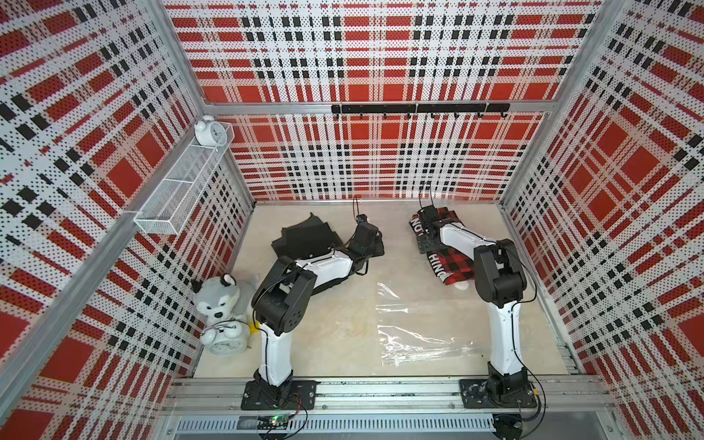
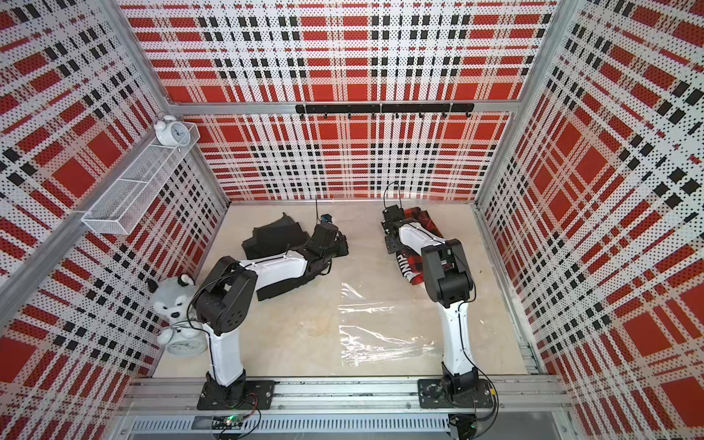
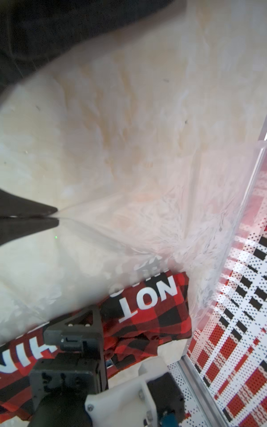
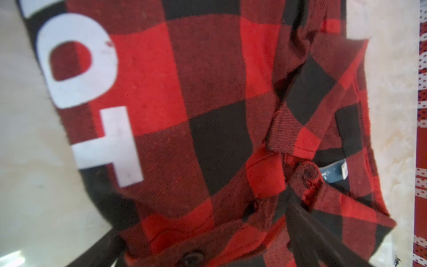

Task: Place the folded shirt into the vacuum bag
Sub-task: Move the shirt at the center of the board.

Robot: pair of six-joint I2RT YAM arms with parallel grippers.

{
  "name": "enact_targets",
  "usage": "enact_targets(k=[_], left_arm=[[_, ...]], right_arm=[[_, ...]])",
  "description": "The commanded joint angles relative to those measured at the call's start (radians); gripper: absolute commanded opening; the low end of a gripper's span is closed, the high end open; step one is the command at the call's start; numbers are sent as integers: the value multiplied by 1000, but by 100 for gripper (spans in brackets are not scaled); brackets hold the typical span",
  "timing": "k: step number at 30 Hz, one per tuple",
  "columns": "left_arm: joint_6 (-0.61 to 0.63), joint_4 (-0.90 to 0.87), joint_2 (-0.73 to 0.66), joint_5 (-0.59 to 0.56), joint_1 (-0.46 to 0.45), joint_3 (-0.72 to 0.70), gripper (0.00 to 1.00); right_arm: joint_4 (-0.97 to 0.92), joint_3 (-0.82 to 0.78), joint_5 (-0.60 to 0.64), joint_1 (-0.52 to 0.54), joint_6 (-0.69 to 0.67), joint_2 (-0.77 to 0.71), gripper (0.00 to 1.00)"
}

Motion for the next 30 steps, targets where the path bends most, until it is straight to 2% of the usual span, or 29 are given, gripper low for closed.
enact_targets(k=[1, 16, 24, 30], left_arm=[[-20, 84, -102, -48, 49, -63, 0], [-29, 109, -310, -59, 157, -258, 0], [-26, 102, -456, -71, 205, -338, 0], [-12, 105, -552, -117, 246, -392, 0]], right_arm=[[-28, -19, 25, -57, 37, -22, 96], [-28, -88, -75, -172, 74, -87, 96], [-3, -193, -119, -198, 98, -228, 100], [57, -309, -282, -201, 106, -386, 100]])
